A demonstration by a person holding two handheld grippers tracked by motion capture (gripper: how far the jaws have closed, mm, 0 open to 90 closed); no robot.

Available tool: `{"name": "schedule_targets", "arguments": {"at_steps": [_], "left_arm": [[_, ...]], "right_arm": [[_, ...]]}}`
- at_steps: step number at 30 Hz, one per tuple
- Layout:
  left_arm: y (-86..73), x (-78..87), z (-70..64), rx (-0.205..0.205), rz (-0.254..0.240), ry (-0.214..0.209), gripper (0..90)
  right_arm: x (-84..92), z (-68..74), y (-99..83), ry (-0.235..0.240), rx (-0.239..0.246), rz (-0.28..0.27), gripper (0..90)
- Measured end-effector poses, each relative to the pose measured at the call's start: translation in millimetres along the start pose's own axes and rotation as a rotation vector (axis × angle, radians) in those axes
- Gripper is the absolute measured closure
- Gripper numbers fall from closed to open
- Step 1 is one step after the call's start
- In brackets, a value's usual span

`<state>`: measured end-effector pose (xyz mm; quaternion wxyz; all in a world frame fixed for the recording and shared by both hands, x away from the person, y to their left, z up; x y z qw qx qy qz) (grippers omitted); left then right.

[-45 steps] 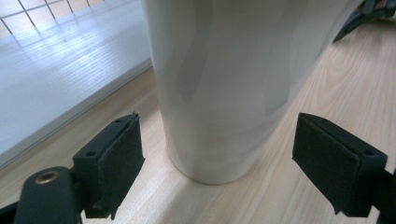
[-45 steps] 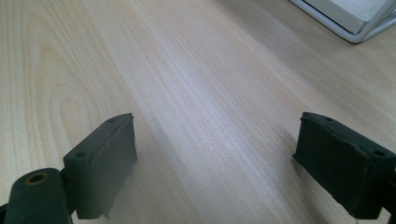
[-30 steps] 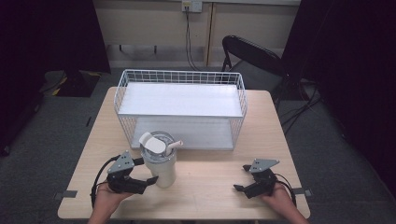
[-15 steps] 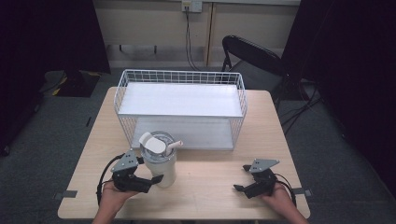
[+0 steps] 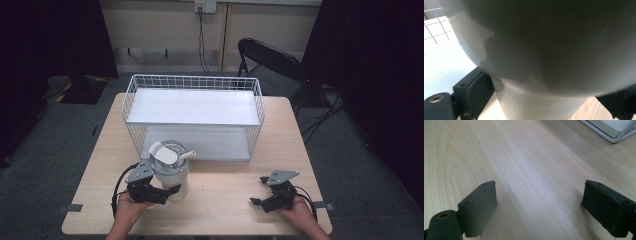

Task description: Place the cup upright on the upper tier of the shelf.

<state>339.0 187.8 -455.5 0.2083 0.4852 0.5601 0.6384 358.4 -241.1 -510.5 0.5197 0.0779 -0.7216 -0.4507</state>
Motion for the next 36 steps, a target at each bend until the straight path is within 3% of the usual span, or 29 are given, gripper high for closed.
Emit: {"name": "schedule_targets", "arguments": {"at_steps": [6, 18, 23, 36], "left_arm": [[-1.0, -1.3, -0.5, -0.010, -0.017, 0.009, 8.4], [-4.7, -8.5, -3.2, -0.001, -0.112, 0.032, 8.3], [-6.1, -9.1, -4.2, -0.020, -0.126, 0.051, 8.8], [-11.0, -9.6, -7.0, -0.011, -0.183, 0.077, 9.9]], "right_arm": [[0.0, 0.0, 0.0, 0.000, 0.000, 0.000, 11.8], [0.0, 0.0, 0.0, 0.000, 0.000, 0.000, 11.7], [0.0, 0.0, 0.0, 0.000, 0.000, 0.000, 11.8], [0.0, -0.1, 0.0, 0.000, 0.000, 0.000, 11.7]]}}
Point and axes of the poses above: each handheld gripper's, and its own axes: x roughly backward along the jaws, y roughly out of its top, z roughly to its left, the point moved 1 cm from there along -x, roughly forward along the jaws, and after that the axes turned 5 degrees about -y, right-handed, at the moved point
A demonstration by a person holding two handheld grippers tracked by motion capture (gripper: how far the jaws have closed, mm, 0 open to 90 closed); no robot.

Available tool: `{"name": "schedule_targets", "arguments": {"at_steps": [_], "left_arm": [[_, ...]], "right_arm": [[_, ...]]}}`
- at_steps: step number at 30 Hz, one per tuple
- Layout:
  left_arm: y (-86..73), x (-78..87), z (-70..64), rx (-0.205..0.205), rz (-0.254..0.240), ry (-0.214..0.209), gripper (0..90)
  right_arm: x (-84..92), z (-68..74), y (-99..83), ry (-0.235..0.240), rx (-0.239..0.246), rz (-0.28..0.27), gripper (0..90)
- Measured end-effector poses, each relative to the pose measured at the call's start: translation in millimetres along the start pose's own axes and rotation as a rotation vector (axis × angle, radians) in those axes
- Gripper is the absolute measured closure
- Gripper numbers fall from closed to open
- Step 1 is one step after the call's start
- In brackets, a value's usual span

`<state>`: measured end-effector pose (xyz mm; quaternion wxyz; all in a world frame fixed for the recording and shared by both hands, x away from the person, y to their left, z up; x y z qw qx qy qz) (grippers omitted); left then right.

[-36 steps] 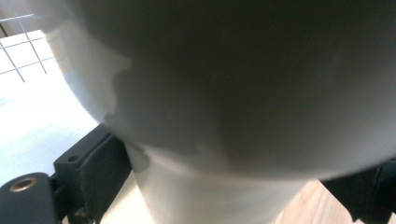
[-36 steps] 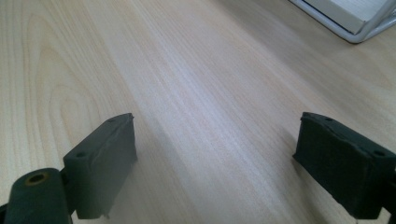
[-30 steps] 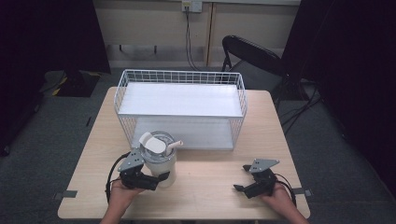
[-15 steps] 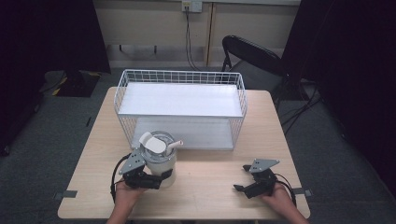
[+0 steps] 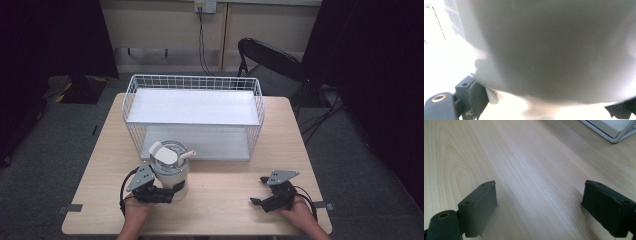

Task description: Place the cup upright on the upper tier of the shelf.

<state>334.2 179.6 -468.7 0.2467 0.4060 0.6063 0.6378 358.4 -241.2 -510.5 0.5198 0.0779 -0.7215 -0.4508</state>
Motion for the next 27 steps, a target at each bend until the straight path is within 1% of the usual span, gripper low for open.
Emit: {"name": "schedule_targets", "arguments": {"at_steps": [1, 2, 5, 7, 9, 11, 12, 18, 22, 25, 27], "left_arm": [[0.2, 0.4, 0.5, 0.000, 0.001, 0.001, 10.0], [0.5, 0.6, 0.5, 0.010, -0.002, 0.006, 10.0], [0.8, 2.0, 1.4, 0.040, -0.016, 0.002, 10.1], [2.9, 3.0, 1.5, 0.040, -0.022, 0.004, 10.0], [6.2, 4.2, 0.6, 0.029, -0.021, 0.011, 10.1], [7.9, 4.9, 0.3, 0.026, -0.021, 0.007, 10.1], [11.3, 6.7, 0.0, 0.016, -0.018, 0.010, 10.0], [21.1, 13.0, 2.0, 0.030, -0.002, 0.017, 10.0], [27.9, 19.1, 3.9, 0.017, 0.020, 0.029, 10.1], [31.0, 22.2, 4.6, 0.019, 0.014, 0.025, 10.0], [37.4, 26.1, 6.0, 0.017, 0.022, 0.030, 10.0]], "right_arm": [[0.0, 0.0, 0.0, 0.000, 0.000, 0.000, 11.8], [0.0, 0.0, 0.0, 0.000, 0.000, 0.000, 11.7], [0.0, -0.1, 0.0, 0.000, 0.000, 0.000, 11.8], [0.0, -0.1, 0.0, 0.000, 0.000, 0.000, 11.8], [0.0, 0.0, 0.0, 0.000, 0.000, 0.000, 11.7], [0.0, -0.1, 0.0, 0.000, 0.000, 0.000, 11.7], [0.0, 0.0, 0.0, 0.000, 0.000, 0.000, 11.7], [0.0, -0.1, 0.0, 0.000, 0.000, 0.000, 11.7], [0.0, 0.0, 0.0, 0.000, 0.000, 0.000, 11.7], [0.0, -0.1, 0.0, 0.000, 0.000, -0.001, 11.7], [0.0, -0.1, 0.0, 0.000, 0.000, 0.000, 11.7]]}}
Point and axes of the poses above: each handheld gripper's, and its own axes: x roughly backward along the jaws, y roughly out of its top, z roughly to its left, the point moved 1 cm from there along -x, roughly forward along the jaws, and after that the axes turned 5 degrees about -y, right-handed, at the moved point
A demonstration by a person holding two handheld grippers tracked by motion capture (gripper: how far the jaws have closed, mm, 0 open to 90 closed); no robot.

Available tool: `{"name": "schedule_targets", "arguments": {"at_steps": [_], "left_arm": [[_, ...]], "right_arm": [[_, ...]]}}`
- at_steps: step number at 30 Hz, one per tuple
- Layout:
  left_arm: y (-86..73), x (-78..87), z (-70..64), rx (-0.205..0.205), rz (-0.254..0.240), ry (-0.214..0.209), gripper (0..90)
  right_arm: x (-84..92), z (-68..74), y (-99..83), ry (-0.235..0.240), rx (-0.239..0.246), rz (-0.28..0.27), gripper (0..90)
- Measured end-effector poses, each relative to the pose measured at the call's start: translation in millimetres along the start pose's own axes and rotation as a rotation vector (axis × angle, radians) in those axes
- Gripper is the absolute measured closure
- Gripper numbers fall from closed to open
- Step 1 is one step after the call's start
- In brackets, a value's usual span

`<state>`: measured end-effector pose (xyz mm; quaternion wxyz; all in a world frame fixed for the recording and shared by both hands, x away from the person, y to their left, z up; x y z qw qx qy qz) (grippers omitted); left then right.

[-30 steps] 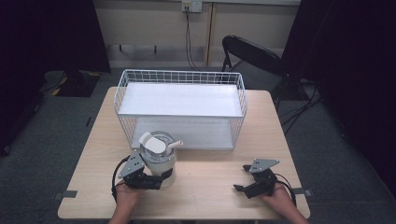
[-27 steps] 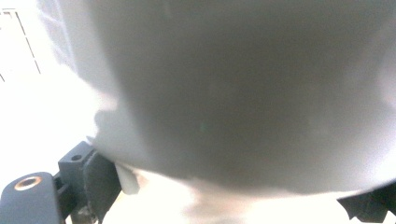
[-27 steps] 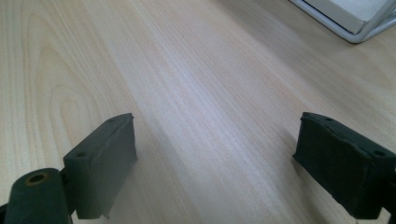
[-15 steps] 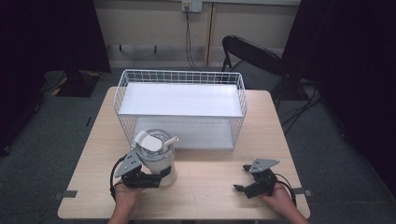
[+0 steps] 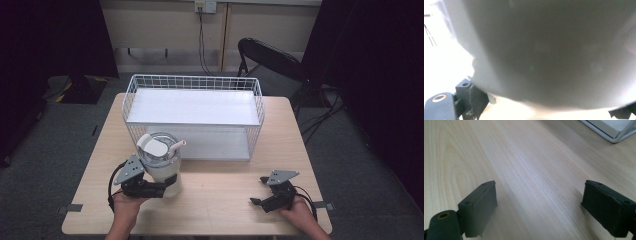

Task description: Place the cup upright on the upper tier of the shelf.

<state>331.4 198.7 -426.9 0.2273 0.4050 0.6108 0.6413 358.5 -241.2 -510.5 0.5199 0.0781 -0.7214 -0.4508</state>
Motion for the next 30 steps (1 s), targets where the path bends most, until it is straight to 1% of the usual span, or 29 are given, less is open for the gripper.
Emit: {"name": "schedule_targets", "arguments": {"at_steps": [2, 4, 6, 7, 10, 12, 13, 16, 17, 18, 21, 22, 23, 25, 30], "left_arm": [[4.3, 3.0, 1.0, -0.005, 0.003, 0.005, 10.1], [8.4, 5.7, 1.5, 0.000, -0.004, 0.002, 10.1], [12.4, 8.5, 1.6, -0.009, -0.010, 0.006, 10.1], [14.4, 9.6, 1.3, 0.000, -0.012, 0.006, 10.1], [20.4, 13.0, 2.5, -0.001, -0.022, 0.009, 10.1], [24.8, 15.1, 3.2, 0.008, -0.030, 0.007, 10.1], [26.9, 16.1, 3.3, 0.012, -0.033, 0.013, 10.1], [33.6, 19.4, 5.1, 0.015, -0.041, 0.011, 10.1], [35.6, 20.2, 5.1, 0.024, -0.045, 0.012, 10.1], [37.7, 21.2, 6.3, 0.017, -0.042, 0.010, 10.1], [43.4, 23.6, 7.7, 0.018, -0.032, 0.010, 10.1], [45.0, 24.4, 7.6, 0.025, -0.029, 0.012, 10.1], [47.0, 25.4, 8.6, 0.021, -0.025, 0.016, 10.1], [51.0, 27.3, 9.4, 0.036, -0.025, 0.008, 10.1], [63.1, 32.3, 10.2, 0.044, -0.016, 0.010, 10.2]], "right_arm": [[0.0, 0.0, 0.0, 0.000, 0.000, 0.000, 11.7], [0.0, 0.0, 0.0, 0.000, 0.000, 0.000, 11.8], [0.0, 0.0, 0.0, 0.000, 0.000, 0.000, 11.7], [0.0, 0.0, 0.0, 0.000, 0.000, 0.000, 11.7], [0.0, 0.0, 0.0, 0.000, 0.000, 0.000, 11.7], [0.0, 0.0, 0.0, 0.000, 0.000, 0.000, 11.8], [0.0, 0.0, 0.0, 0.000, 0.000, 0.000, 11.8], [0.0, 0.0, 0.0, 0.000, 0.000, 0.000, 11.7], [0.0, 0.0, 0.0, 0.000, 0.000, 0.000, 11.7], [0.0, 0.0, 0.0, 0.000, 0.000, 0.000, 11.7], [0.0, 0.0, 0.0, 0.000, 0.000, 0.000, 11.8], [0.0, 0.0, 0.0, 0.000, 0.000, 0.000, 11.8], [0.0, 0.0, 0.0, 0.000, 0.000, 0.000, 11.7], [0.0, 0.0, 0.0, 0.000, 0.001, 0.000, 11.8], [0.0, 0.0, 0.0, 0.000, 0.001, 0.000, 11.7]]}}
Point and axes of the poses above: each handheld gripper's, and its own axes: x roughly backward along the jaws, y roughly out of its top, z roughly to its left, the point moved 1 cm from there along -x, roughly forward along the jaws, and after that the axes turned 5 degrees about -y, right-handed, at the moved point
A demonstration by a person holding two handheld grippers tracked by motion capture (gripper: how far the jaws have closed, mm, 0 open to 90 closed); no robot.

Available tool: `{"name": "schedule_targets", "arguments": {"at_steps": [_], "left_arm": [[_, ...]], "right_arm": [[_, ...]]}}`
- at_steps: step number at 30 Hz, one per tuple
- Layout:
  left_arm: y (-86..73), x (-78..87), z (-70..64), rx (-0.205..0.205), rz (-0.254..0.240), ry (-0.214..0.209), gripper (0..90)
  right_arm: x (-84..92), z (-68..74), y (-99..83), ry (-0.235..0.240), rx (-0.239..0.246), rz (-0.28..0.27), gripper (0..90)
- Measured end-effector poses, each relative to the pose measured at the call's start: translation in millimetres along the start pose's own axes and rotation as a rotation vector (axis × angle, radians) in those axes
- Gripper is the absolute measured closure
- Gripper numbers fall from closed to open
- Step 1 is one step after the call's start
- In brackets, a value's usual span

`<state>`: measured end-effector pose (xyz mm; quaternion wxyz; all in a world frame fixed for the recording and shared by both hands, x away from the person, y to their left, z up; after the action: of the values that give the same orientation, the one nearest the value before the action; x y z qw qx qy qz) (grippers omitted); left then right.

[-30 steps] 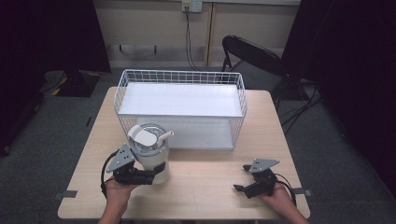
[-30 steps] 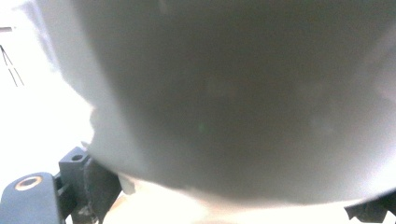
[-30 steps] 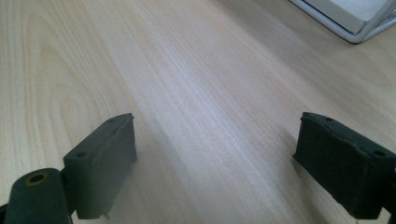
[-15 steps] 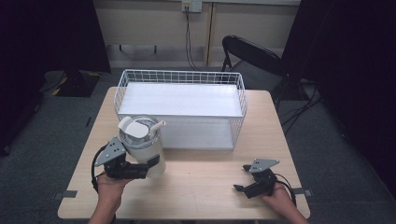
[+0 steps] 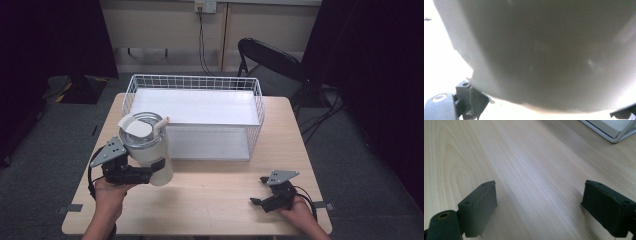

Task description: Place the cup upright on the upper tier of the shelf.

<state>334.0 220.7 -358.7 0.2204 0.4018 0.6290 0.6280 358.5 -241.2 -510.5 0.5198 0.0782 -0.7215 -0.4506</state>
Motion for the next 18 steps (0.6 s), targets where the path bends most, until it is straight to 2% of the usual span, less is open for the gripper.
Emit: {"name": "schedule_targets", "arguments": {"at_steps": [3, 7, 15, 18], "left_arm": [[6.9, 2.0, 0.6, 0.003, 0.013, -0.003, 10.2], [16.0, 4.2, 0.9, -0.013, 0.029, -0.002, 10.2], [32.2, 10.1, 2.7, 0.004, 0.017, -0.008, 10.2], [39.6, 12.8, 3.2, -0.002, 0.020, -0.002, 10.3]], "right_arm": [[0.0, 0.0, 0.0, 0.000, 0.000, 0.000, 11.7], [0.0, 0.0, 0.0, 0.000, 0.000, 0.000, 11.7], [0.0, 0.0, 0.0, 0.000, 0.000, 0.000, 11.7], [0.0, 0.1, 0.0, 0.000, 0.000, 0.000, 11.7]]}}
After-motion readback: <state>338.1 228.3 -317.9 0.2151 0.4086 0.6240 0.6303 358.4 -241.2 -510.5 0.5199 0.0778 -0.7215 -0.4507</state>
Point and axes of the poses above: each handheld gripper's, and its own axes: x roughly backward along the jaws, y roughly out of its top, z roughly to its left, the point moved 1 cm from there along -x, roughly forward along the jaws, and after that the axes turned 5 degrees about -y, right-handed, at the moved point
